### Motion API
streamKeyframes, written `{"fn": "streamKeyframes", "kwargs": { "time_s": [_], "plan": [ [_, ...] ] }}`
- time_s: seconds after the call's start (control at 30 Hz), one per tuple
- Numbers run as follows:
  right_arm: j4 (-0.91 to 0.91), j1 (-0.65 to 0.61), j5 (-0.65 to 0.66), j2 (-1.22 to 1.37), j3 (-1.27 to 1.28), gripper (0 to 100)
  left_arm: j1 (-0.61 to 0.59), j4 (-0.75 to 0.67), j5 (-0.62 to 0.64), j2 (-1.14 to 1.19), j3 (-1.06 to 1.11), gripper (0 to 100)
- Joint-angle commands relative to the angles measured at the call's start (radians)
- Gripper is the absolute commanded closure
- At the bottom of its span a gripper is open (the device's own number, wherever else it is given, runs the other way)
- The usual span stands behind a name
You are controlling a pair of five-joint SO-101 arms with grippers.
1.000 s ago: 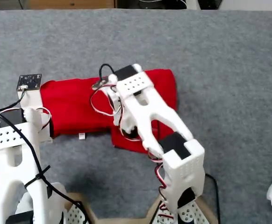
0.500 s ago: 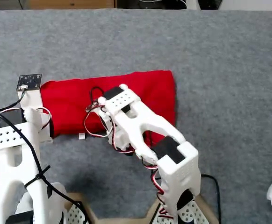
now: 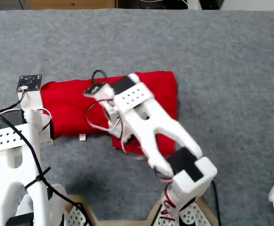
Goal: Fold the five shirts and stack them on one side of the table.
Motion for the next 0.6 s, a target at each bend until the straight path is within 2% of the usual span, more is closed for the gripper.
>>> {"fn": "streamKeyframes", "kwargs": {
  "time_s": [0.0, 0.2, 0.37, 0.57],
  "plan": [
    [-0.049, 0.082, -0.011, 0.012, -0.071, 99.3, -0.009, 0.009, -0.006, -0.002, -0.006, 98],
    [-0.066, 0.131, 0.055, 0.024, -0.143, 99.2, -0.006, 0.02, -0.006, -0.002, -0.003, 98],
    [-0.124, 0.133, 0.055, 0.128, -0.087, 99.2, -0.008, 0.02, -0.006, -0.002, -0.009, 98],
    [-0.109, 0.128, 0.051, 0.188, -0.082, 99.2, -0.009, 0.02, -0.006, -0.002, -0.009, 98]
  ]
}}
